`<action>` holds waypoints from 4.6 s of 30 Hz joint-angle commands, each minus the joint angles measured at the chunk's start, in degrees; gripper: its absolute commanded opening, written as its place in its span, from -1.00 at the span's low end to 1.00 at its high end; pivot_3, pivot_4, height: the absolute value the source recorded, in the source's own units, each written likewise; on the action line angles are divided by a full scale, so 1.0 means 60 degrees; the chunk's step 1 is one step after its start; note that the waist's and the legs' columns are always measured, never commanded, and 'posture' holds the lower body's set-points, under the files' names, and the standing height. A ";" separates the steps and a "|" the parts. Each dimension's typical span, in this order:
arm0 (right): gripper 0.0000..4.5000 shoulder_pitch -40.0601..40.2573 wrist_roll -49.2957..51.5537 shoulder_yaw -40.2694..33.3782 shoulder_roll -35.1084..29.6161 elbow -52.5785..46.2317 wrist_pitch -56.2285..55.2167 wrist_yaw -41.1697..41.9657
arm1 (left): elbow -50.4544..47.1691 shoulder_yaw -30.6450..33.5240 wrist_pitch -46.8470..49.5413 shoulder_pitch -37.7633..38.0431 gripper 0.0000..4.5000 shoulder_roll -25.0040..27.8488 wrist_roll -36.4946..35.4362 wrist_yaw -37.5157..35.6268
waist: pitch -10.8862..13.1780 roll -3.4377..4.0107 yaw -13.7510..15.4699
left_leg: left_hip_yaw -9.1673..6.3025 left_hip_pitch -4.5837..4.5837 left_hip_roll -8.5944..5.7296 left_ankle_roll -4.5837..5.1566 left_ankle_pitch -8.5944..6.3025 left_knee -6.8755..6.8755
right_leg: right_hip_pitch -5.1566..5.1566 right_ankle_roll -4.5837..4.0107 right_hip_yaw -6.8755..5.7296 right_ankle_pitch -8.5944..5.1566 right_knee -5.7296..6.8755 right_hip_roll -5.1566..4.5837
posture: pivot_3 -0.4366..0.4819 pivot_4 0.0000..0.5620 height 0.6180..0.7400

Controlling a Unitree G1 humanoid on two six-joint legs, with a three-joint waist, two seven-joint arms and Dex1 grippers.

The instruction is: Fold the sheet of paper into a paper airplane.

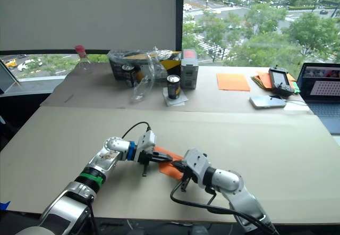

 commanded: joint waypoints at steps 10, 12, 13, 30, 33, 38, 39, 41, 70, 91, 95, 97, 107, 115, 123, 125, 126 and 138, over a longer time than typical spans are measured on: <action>-0.99 0.1214 -0.0440 -0.0366 -0.0624 0.0165 -0.0457 -0.0238 | 0.0734 -0.0181 0.0060 -0.0041 -1.00 0.0168 0.0621 0.0019 | -0.0015 -0.0002 -0.0079 | -0.0003 0.0008 0.0000 0.0000 0.0000 -0.0003 | 0.0015 0.0001 -0.0001 -0.0003 -0.0002 0.0000 | -0.05 -0.47 0.87; -0.99 0.1678 -0.0381 -0.0658 -0.0935 -0.0063 -0.0530 -0.0253 | 0.0912 -0.0186 -0.0028 -0.0119 -1.00 0.0074 0.0625 0.0027 | -0.0019 -0.0002 -0.0019 | -0.0003 0.0007 -0.0002 0.0001 -0.0001 -0.0003 | 0.0017 0.0002 -0.0001 -0.0004 -0.0007 -0.0002 | -0.05 -0.47 0.87; -0.99 0.1888 -0.0327 -0.0813 -0.1066 -0.0171 -0.0562 -0.0249 | 0.0998 -0.0190 -0.0074 -0.0157 -1.00 0.0029 0.0631 0.0027 | -0.0022 -0.0004 0.0003 | -0.0003 0.0008 -0.0004 0.0002 -0.0001 -0.0003 | 0.0021 0.0004 -0.0001 -0.0005 -0.0012 -0.0003 | -0.05 -0.47 0.87; -0.99 0.0291 0.0012 -0.0935 -0.0786 -0.1710 0.0842 -0.0318 | 0.0730 0.0045 -0.0145 0.0126 -1.00 -0.0020 0.0559 0.0112 | -0.0032 0.0006 -0.0015 | -0.0021 0.0020 0.0002 0.0011 -0.0007 -0.0007 | 0.0082 0.0008 -0.0002 -0.0007 -0.0087 0.0013 | -0.05 -0.47 0.87; -0.99 0.0071 -0.0185 -0.0506 -0.0491 -0.1134 0.1080 -0.0273 | 0.0387 0.0161 0.0013 0.0311 -1.00 0.0116 0.0503 0.0220 | -0.0032 0.0007 0.0027 | -0.0024 0.0007 -0.0002 0.0035 -0.0022 -0.0009 | 0.0076 -0.0001 -0.0002 -0.0011 -0.0092 0.0009 | -0.05 -0.47 0.87; -0.99 -0.0217 -0.0695 0.0035 -0.0114 0.0455 0.0833 -0.0352 | 0.0134 0.0538 0.0231 0.0651 -1.00 0.0394 0.0485 0.0842 | -0.0033 0.0008 -0.0122 | -0.0012 0.0023 -0.0001 0.0043 -0.0028 -0.0008 | 0.0082 -0.0033 0.0006 0.0005 -0.0090 0.0006 | -0.05 -0.47 0.87; -0.99 -0.0271 -0.0714 0.0066 -0.0073 0.0623 0.0810 -0.0333 | 0.0083 0.0673 0.0378 0.0683 -1.00 0.0427 0.0387 0.0950 | -0.0033 0.0008 -0.0142 | -0.0014 0.0042 0.0005 0.0043 -0.0028 -0.0008 | 0.0097 0.0002 0.0005 -0.0019 -0.0086 0.0012 | -0.05 -0.47 0.87; -0.99 -0.0341 -0.0743 0.0115 -0.0037 0.0820 0.0840 -0.0292 | -0.0064 0.0853 0.0480 0.0795 -1.00 0.0655 0.0356 0.1072 | -0.0033 0.0008 -0.0180 | -0.0017 0.0081 0.0008 0.0043 -0.0028 -0.0009 | 0.0129 0.0003 0.0003 -0.0020 -0.0075 0.0015 | -0.05 -0.47 0.87; -0.99 -0.0911 0.4787 -0.3553 -0.1139 -0.2995 0.6435 0.0570 | -0.7070 0.2167 0.5807 0.1984 -1.00 0.2943 -0.2634 0.1137 | 0.0024 0.0022 -0.0189 | -0.0018 -0.0162 -0.0006 0.0042 -0.0027 0.0007 | -0.0168 -0.0079 0.0011 0.0017 0.0054 0.0004 | -0.05 -0.47 0.87; 0.88 -0.1075 0.5629 -0.2953 -0.0340 -0.1405 0.7157 0.0486 | -0.7956 0.2516 0.5905 0.2977 -1.00 0.3484 -0.2835 0.2044 | 0.0028 0.0022 -0.0175 | -0.0015 -0.0169 -0.0004 0.0042 -0.0027 0.0008 | -0.0173 -0.0085 0.0011 0.0020 0.0050 0.0004 | -0.05 -0.47 0.87; 0.31 -0.1158 0.5670 -0.2747 -0.0288 -0.0997 0.7201 0.0753 | -0.8028 0.2603 0.5907 0.3039 -1.00 0.3554 -0.2961 0.2072 | 0.0028 0.0023 -0.0180 | -0.0014 -0.0168 -0.0005 0.0042 -0.0027 0.0008 | -0.0173 -0.0086 0.0012 0.0021 0.0051 0.0003 | -0.05 -0.47 0.87; 0.02 -0.1231 0.5645 -0.2679 -0.0266 -0.0803 0.7108 0.0820 | -0.8089 0.2625 0.5849 0.3122 -1.00 0.3635 -0.3002 0.2037 | 0.0028 0.0023 -0.0185 | -0.0014 -0.0167 -0.0005 0.0042 -0.0027 0.0008 | -0.0174 -0.0086 0.0012 0.0021 0.0052 0.0003 | -0.05 -0.47 0.87; -0.99 -0.2401 0.5557 -0.2589 -0.0672 -0.0648 0.6645 0.1618 | -0.8620 0.3143 0.6398 0.3630 -1.00 0.4041 -0.3814 0.1898 | 0.0030 0.0026 -0.0198 | -0.0012 -0.0166 -0.0003 0.0042 -0.0027 0.0008 | -0.0179 -0.0086 0.0014 0.0021 0.0060 0.0004 | -0.05 -0.47 0.87; -0.99 -0.4987 0.3512 -0.1531 -0.1120 -0.0003 0.3380 0.2811 | -0.8501 0.3503 0.6391 0.3836 -1.00 0.4286 -0.3914 0.2042 | 0.0034 0.0031 -0.0209 | -0.0010 -0.0163 -0.0001 0.0042 -0.0027 0.0009 | -0.0185 -0.0087 0.0013 0.0022 0.0064 0.0006 | -0.05 -0.47 0.87; -0.99 -0.5992 -0.1663 0.0150 -0.1536 0.2871 -0.6690 0.2053 | -0.8414 0.3640 0.6200 0.4068 -1.00 0.4311 -0.3874 0.2211 | 0.0035 0.0030 -0.0172 | -0.0002 -0.0168 -0.0007 0.0040 -0.0026 0.0009 | -0.0189 -0.0088 0.0012 0.0022 0.0057 -0.0006 | -0.05 -0.47 0.87; -0.99 -0.5634 -0.2911 0.0567 -0.1676 0.3566 -0.8677 0.1347 | -0.8408 0.3630 0.6184 0.4121 -1.00 0.4301 -0.3866 0.2228 | 0.0035 0.0030 -0.0179 | -0.0002 -0.0168 -0.0006 0.0039 -0.0026 0.0007 | -0.0191 -0.0090 0.0011 0.0023 0.0058 -0.0006 | -0.05 -0.47 0.87; -0.99 -0.5489 -0.3437 0.0746 -0.1723 0.3936 -0.9427 0.1003 | -0.8402 0.3616 0.6181 0.4133 -1.00 0.4300 -0.3862 0.2227 | 0.0035 0.0028 -0.0175 | 0.0000 -0.0167 -0.0005 0.0039 -0.0026 0.0007 | -0.0191 -0.0091 0.0012 0.0024 0.0058 -0.0006 | -0.05 -0.47 0.87; -0.44 -0.5383 -0.5148 0.1417 -0.1833 0.6741 -1.2280 -0.0856 | -0.8270 0.3289 0.6111 0.3911 -1.00 0.4201 -0.3828 0.2092 | 0.0039 0.0026 -0.0331 | 0.0004 -0.0137 0.0000 0.0031 -0.0020 0.0009 | -0.0177 -0.0118 0.0023 0.0035 0.0078 0.0003 | -0.05 -0.47 0.87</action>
